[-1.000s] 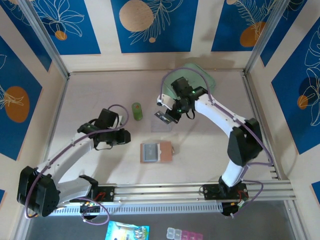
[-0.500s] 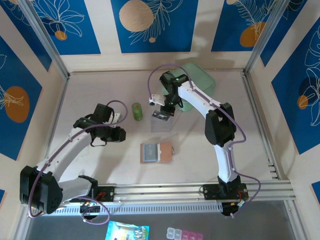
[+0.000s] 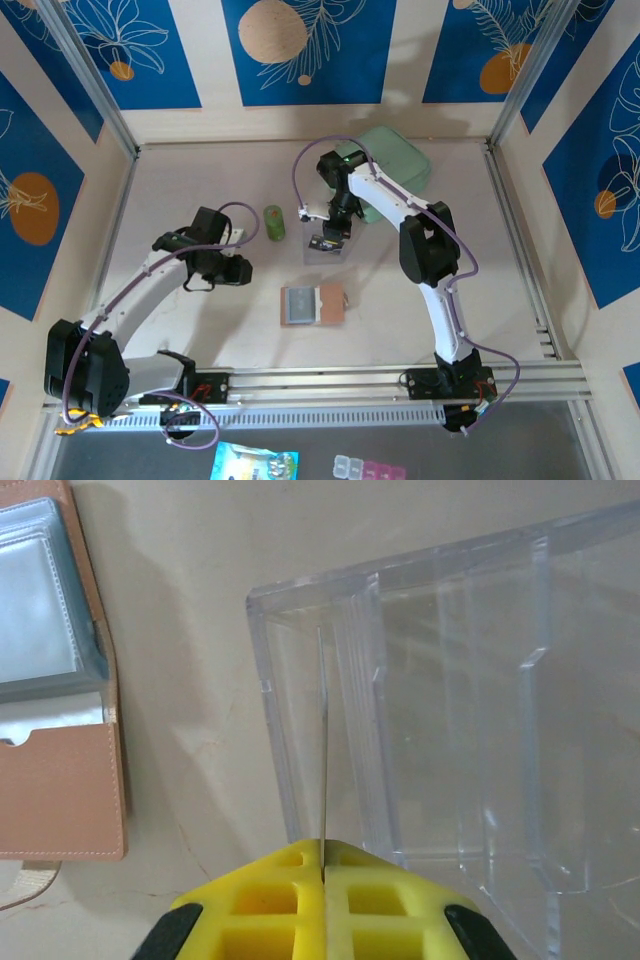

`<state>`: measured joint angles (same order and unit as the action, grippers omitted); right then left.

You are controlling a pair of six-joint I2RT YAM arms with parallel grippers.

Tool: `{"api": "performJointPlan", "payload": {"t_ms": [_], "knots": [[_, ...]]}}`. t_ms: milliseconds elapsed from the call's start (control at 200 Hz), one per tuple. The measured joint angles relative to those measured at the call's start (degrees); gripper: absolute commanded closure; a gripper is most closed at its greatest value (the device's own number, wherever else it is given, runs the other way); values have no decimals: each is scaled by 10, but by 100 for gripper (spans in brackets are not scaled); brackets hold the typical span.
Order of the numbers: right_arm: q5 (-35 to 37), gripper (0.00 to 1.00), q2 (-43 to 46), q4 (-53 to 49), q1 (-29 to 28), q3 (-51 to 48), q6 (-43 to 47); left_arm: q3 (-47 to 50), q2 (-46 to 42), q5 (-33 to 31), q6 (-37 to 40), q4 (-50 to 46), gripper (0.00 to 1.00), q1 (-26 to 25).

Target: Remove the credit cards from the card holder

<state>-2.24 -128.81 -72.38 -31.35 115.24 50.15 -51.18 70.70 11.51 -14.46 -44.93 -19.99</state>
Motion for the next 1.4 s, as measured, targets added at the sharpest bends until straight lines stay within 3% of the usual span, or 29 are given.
{"api": "performJointPlan", "payload": {"t_ms": [430, 560, 835, 1130, 1401], "knots": [[-8, 100, -19, -17, -32, -14, 4, 0, 0, 0, 0, -1, 68, 0], [-16, 84, -18, -17, -33, -23, 6, 0, 0, 0, 0, -2, 68, 0], [-13, 75, -9, -20, -35, -41, 1, 0, 0, -7, 0, -6, 67, 0], [12, 73, 98, 9, -38, -51, -54, 0, 0, -11, 0, -6, 67, 0], [19, 75, 214, 118, -57, -193, -192, 0, 0, -10, 0, -6, 66, 0]]}}
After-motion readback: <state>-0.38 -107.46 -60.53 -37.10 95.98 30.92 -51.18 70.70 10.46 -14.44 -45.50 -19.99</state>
